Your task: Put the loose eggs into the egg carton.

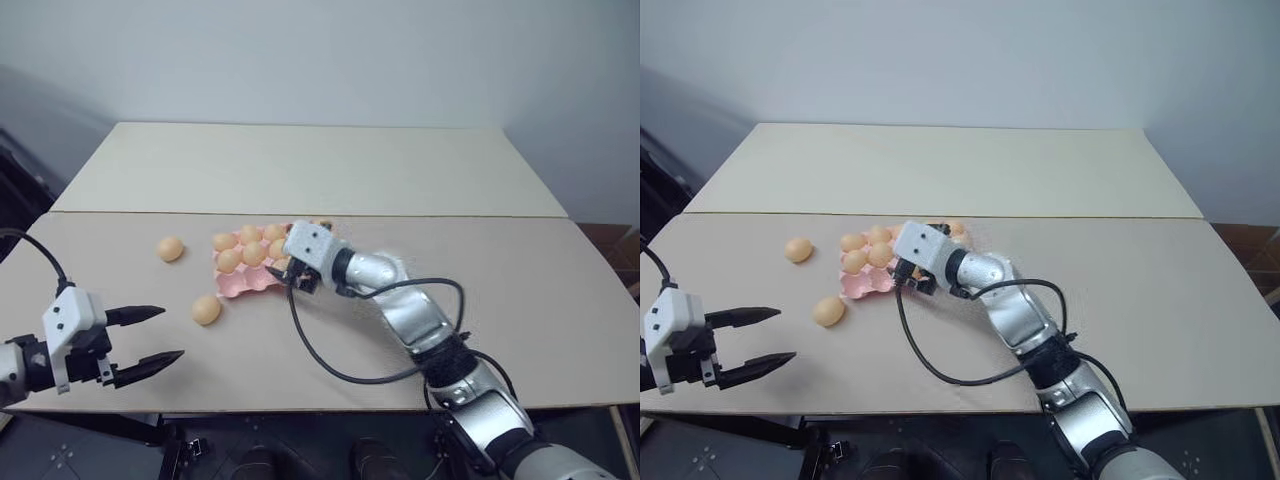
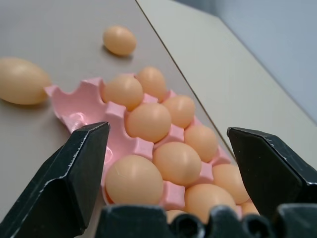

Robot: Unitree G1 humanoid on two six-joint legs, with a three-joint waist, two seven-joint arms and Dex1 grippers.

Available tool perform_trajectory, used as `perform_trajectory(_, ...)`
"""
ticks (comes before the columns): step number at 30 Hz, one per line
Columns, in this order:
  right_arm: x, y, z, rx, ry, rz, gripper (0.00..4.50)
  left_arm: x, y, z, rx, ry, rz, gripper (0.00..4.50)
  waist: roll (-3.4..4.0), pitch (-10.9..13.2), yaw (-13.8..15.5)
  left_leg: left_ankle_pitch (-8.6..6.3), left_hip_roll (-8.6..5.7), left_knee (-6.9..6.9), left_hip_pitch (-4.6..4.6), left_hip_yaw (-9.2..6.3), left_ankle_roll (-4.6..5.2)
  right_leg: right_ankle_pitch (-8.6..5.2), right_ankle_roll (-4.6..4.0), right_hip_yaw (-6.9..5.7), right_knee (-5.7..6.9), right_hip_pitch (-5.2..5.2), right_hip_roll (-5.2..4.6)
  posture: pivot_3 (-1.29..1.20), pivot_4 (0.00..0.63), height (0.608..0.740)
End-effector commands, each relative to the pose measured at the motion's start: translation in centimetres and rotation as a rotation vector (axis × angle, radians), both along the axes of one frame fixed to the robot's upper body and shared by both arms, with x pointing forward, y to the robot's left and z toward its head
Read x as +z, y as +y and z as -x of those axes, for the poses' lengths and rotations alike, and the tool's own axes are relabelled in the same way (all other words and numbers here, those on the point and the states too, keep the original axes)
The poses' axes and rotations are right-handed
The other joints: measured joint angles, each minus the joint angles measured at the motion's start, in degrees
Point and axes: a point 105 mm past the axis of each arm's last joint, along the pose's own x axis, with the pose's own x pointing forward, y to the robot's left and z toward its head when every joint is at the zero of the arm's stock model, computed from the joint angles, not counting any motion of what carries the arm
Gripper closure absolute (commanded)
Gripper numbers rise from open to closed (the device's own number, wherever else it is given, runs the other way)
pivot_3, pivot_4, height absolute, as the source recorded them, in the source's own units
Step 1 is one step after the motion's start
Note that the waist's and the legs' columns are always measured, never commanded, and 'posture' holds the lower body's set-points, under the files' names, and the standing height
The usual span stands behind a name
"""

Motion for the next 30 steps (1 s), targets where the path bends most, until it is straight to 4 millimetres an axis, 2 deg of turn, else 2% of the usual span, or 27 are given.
perform_trajectory(1,1.5,-2.4,2.8,0.077,0.015,-0.031,0.09,1.1,-0.5,0.1,-0.023,-0.054,0.014,0.31,0.00,0.00,0.25,0.00,-0.01,0.00,0.01,0.00,0.00,0.00,0.00,-0.01,-0.01,0.02,-0.01,0.00,0.150,0.740)
perform_trajectory(6,0.3,-7.8,6.7,0.169,0.125,0.063,0.09,1.2,-0.4,0.2,-0.015,-0.059,0.016,0.31,-0.01,0.00,0.39,0.00,-0.01,0.02,0.05,0.00,0.01,0.00,0.00,-0.01,-0.03,0.08,-0.01,0.00,0.150,0.740)
perform_trajectory(10,0.5,-11.2,8.6,0.173,0.196,0.109,0.09,1.0,-0.3,0.4,-0.004,-0.058,0.020,0.31,-0.01,0.00,-0.09,0.00,0.01,0.02,0.11,0.01,0.01,-0.01,0.00,0.03,-0.01,0.11,0.05,0.00,0.150,0.740)
perform_trajectory(12,0.6,-12.2,8.9,0.156,0.208,0.128,0.09,0.9,-0.3,0.4,0.003,-0.058,0.020,0.31,-0.01,0.00,-0.10,0.00,0.01,0.02,0.12,0.02,0.01,-0.01,0.01,0.04,-0.02,0.13,0.05,0.00,0.150,0.740)
perform_trajectory(18,0.3,-13.3,8.7,0.080,0.237,0.159,0.09,0.5,-0.2,-0.2,0.063,-0.063,0.032,0.31,-0.02,-0.01,0.11,0.00,0.00,0.03,0.14,0.03,0.01,-0.01,0.01,0.04,-0.03,0.16,0.04,0.00,0.150,0.740)
perform_trajectory(24,-0.1,-13.4,8.3,0.039,0.240,0.165,0.09,-1.1,0.6,-2.5,0.305,-0.108,0.017,0.31,-0.04,-0.02,0.33,0.00,-0.03,0.09,0.09,0.01,0.01,-0.01,0.02,0.04,-0.03,0.17,0.02,0.00,0.150,0.740)
perform_trajectory(30,-0.3,-13.2,7.6,0.015,0.225,0.158,0.09,-3.3,-1.1,-4.3,0.299,-0.148,0.053,0.31,-0.05,-0.04,0.48,0.00,-0.05,0.12,0.08,-0.01,0.01,-0.01,0.02,0.03,-0.02,0.17,0.01,0.00,0.150,0.740)
